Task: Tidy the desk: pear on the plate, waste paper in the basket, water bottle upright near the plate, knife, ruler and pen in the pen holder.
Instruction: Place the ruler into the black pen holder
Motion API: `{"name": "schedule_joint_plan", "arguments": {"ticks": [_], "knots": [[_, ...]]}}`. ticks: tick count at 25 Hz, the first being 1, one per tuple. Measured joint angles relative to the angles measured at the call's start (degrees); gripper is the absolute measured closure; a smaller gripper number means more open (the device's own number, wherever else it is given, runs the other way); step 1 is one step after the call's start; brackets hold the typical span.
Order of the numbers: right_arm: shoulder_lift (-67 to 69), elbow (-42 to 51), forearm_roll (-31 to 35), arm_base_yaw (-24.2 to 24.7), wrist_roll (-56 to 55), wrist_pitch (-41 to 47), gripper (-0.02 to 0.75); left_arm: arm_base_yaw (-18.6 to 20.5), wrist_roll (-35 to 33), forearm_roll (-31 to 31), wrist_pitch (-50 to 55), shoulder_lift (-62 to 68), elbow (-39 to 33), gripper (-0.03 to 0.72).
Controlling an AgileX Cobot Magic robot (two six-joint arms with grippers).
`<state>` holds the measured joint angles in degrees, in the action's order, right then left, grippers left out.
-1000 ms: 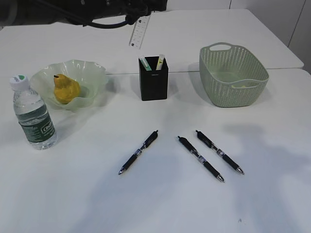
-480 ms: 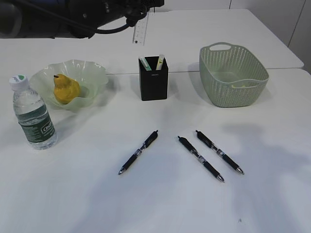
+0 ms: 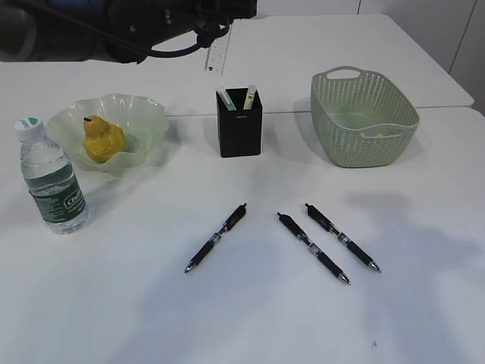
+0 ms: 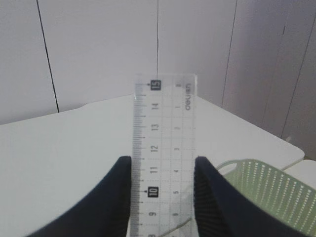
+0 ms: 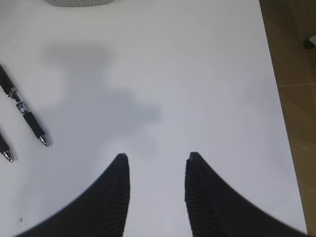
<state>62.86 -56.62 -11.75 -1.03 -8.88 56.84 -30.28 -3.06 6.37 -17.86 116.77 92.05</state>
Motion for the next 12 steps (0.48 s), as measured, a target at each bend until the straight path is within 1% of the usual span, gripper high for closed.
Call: {"name": "schedule_joint_plan", "arguments": {"ticks": [4,12], "knots": [[0.00,0.00,0.00,0.00,0.00,0.00,0.424,0.59,0.30,-0.63,-0.41,1.02,0.00,0.428],[0.00,0.00,0.08,0.00,0.00,-0.12,0.424,1.12,5.45,-0.86,-0.78,1.50,0.00,0.428]]}}
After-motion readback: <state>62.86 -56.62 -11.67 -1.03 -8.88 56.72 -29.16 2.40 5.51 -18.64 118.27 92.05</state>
